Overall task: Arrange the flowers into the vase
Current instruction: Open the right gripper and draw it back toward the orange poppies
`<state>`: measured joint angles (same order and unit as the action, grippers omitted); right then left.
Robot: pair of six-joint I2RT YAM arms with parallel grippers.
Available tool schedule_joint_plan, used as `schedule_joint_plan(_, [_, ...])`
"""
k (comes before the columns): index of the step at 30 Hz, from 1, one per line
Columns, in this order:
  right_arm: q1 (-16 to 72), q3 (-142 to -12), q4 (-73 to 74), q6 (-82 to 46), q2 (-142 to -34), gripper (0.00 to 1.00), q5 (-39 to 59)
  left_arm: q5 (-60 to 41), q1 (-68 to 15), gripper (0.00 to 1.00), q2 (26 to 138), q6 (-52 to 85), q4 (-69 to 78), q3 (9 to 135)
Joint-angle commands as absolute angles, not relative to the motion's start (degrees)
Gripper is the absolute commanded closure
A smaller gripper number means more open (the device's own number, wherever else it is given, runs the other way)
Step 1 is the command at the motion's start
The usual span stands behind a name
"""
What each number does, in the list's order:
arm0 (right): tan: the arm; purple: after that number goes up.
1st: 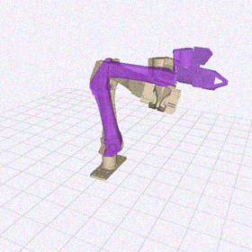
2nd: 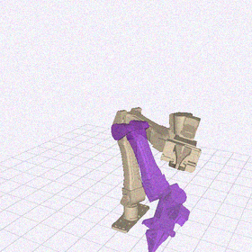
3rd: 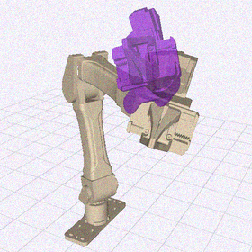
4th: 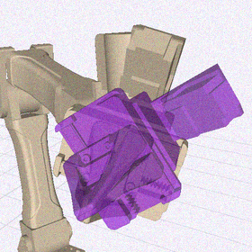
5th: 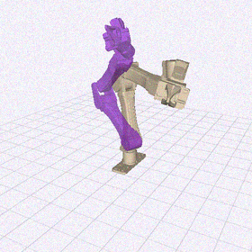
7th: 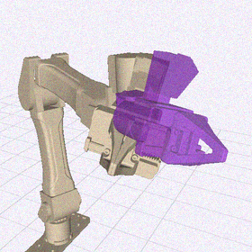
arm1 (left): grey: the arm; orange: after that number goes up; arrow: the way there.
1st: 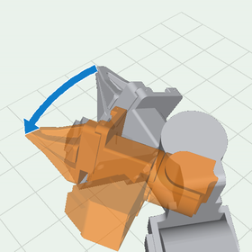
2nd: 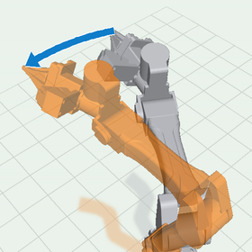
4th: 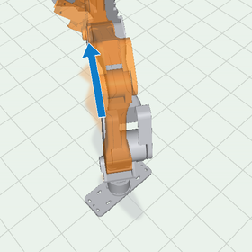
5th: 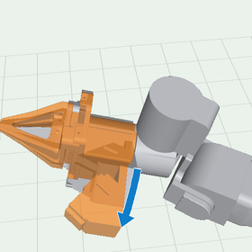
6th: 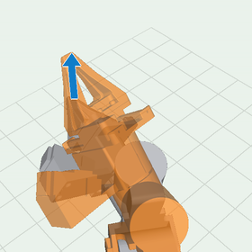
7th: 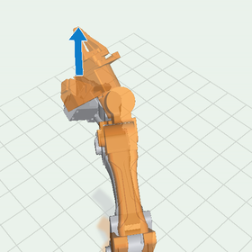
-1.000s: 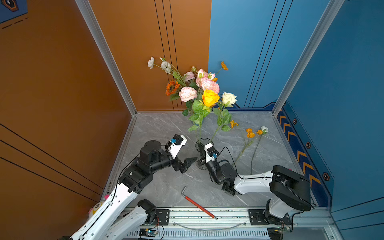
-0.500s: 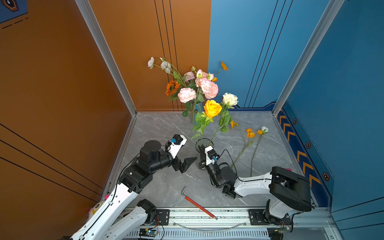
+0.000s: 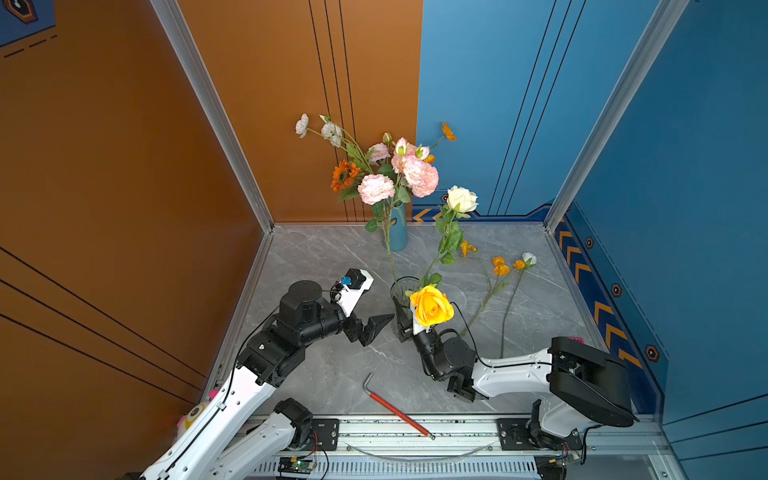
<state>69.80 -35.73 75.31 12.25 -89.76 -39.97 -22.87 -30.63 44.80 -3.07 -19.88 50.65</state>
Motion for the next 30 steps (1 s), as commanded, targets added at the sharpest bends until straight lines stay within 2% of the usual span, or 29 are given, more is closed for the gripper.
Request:
schedule_joint_plan(1, [71.1, -35.0, 70.1, 12.3, -86.2, 0.43, -43.7, -24.7, -29.8, 0.02, 44.5, -2.3, -18.3, 50.0])
schedule_joint_plan(8, [73.3, -33.2, 60.2, 11.0, -79.2, 0.23, -46.1, -24.9, -29.5, 0.02, 44.4, -2.1, -18.1, 50.0])
schedule_joint_plan(13, [73.7, -32.9, 45.0, 4.7, -71.4, 0.15, -45.0, -25.1, -29.4, 0.02, 44.4, -2.1, -18.1, 50.1])
schedule_joint_plan(17, [73.7, -31.3, 34.5, -0.2, -64.4, 0.00, -42.8, -25.4, -29.3, 0.02, 44.6, -2.0, -18.0, 50.0])
schedule_joint_plan(26, [73.8, -28.3, 5.7, -11.4, -47.8, 0.00, -41.2, -26.4, -29.4, 0.02, 45.2, -1.7, -17.8, 50.1])
schedule_joint_plan(30, [71.6, -26.1, -8.0, -21.1, -36.6, 0.00, -50.2, -29.2, -29.4, 0.02, 48.5, -0.7, -18.2, 50.8])
